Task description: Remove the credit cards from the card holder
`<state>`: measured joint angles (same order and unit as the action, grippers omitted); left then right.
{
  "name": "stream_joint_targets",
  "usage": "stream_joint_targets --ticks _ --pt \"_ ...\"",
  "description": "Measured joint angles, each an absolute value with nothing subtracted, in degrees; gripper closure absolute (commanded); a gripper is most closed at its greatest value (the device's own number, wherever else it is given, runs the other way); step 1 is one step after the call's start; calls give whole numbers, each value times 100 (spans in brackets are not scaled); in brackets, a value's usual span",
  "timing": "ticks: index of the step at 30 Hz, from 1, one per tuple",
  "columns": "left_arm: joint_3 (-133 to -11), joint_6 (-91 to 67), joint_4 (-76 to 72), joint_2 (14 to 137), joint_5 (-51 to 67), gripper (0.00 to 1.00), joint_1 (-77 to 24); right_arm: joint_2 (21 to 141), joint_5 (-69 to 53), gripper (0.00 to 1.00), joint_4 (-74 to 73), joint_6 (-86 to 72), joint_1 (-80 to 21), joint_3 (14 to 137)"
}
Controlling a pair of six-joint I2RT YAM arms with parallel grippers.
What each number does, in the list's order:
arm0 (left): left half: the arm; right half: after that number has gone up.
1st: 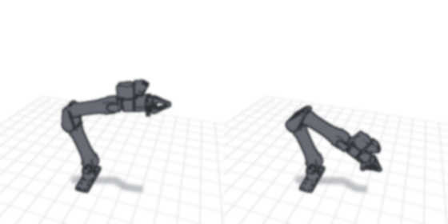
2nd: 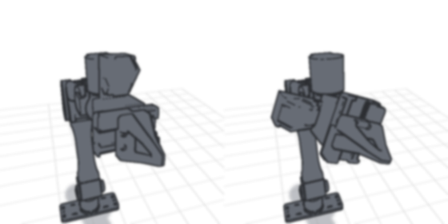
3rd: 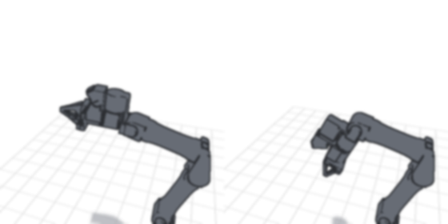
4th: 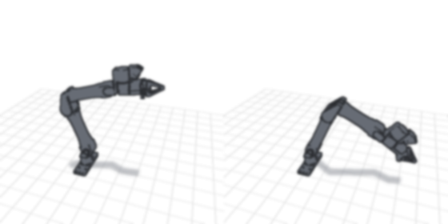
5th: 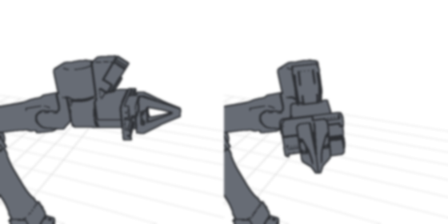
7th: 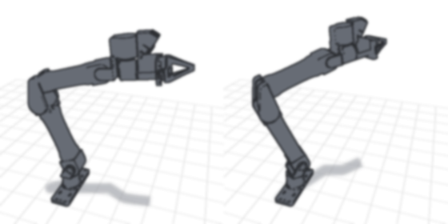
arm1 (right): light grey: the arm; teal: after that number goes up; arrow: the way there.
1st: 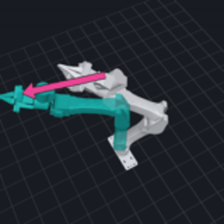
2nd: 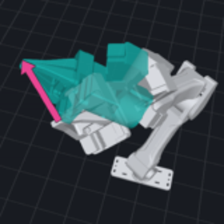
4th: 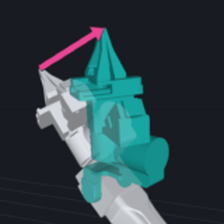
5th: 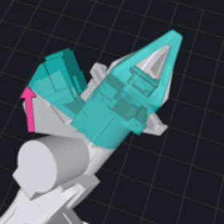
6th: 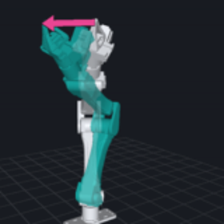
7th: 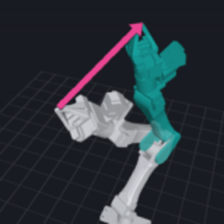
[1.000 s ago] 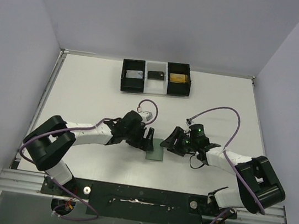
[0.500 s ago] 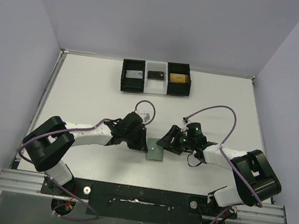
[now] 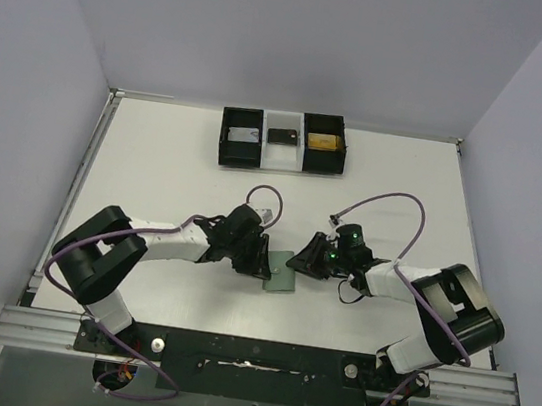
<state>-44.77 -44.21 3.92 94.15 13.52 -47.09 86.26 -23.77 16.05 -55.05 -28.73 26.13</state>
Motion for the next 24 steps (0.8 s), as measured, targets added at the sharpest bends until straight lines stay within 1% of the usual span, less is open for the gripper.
stream_joint_targets --ticks 1,3,7,11,17,19,24 --pt "-4493 -4429 377 9437 1393 80 -4709 8656 -2386 89 1645 -5511 -2864 2609" --pt "-4497 -4436 373 9443 1417 78 -4705 8691 -2394 94 1708 -5522 -2849 2587" --pt "-4497 -4438 375 9441 1400 62 -4703 8600 -2373 97 1730 -5581 -2849 2530" --pt "-4497 -4466 408 9310 1181 51 -4740 8278 -2246 97 1372 -5583 -2906 2515" --pt "-4550 -4394 607 8954 537 48 -4742 7929 -1931 98 784 -5575 -2991 2515" --pt "-4694 -4320 735 8952 412 48 -4759 7867 -1837 97 674 -5577 -3026 2517" --pt "-5068 -4163 814 9096 276 43 -4908 7721 -1643 97 473 -5596 -3096 2541"
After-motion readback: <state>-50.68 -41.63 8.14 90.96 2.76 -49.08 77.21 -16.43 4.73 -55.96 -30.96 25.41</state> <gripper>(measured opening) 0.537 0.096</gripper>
